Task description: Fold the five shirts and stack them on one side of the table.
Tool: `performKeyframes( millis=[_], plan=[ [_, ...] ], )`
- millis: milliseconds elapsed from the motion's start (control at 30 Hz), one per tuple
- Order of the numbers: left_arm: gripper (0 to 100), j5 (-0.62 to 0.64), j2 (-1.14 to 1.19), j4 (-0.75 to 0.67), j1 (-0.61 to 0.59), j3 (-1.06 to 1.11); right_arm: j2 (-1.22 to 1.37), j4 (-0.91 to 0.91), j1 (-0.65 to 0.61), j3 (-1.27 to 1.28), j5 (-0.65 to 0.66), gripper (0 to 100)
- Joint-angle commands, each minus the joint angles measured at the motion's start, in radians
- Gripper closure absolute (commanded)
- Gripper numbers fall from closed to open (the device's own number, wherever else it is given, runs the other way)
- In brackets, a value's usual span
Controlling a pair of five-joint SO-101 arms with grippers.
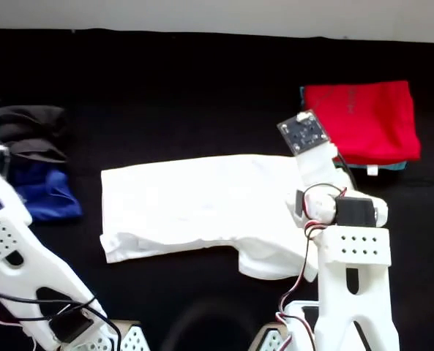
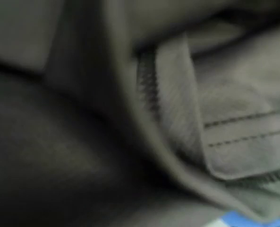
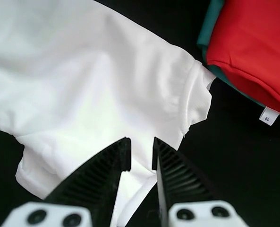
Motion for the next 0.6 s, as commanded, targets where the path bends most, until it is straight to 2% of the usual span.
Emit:
performKeyframes(
  millis=[0,133,300,433,567],
  plan=[
    [99,-0.009,0.122,0.069,-0.076,-0.343,-0.008,-0.039,-0.007,0.008,-0.014,91.9],
    [99,-0.006,0.189,0.152,-0.09,-0.539,-0.008,-0.047,-0.007,0.013,-0.031,91.8],
    [99,0.052,0.182,0.296,-0.071,-0.654,-0.007,-0.047,-0.038,0.015,-0.054,91.7],
    [99,0.117,0.077,0.321,-0.022,-0.564,-0.005,-0.081,-0.074,0.015,-0.055,91.7],
    [99,0.14,-0.128,0.321,0.045,-0.378,0.071,-0.113,-0.079,0.005,-0.091,91.7]
  ],
)
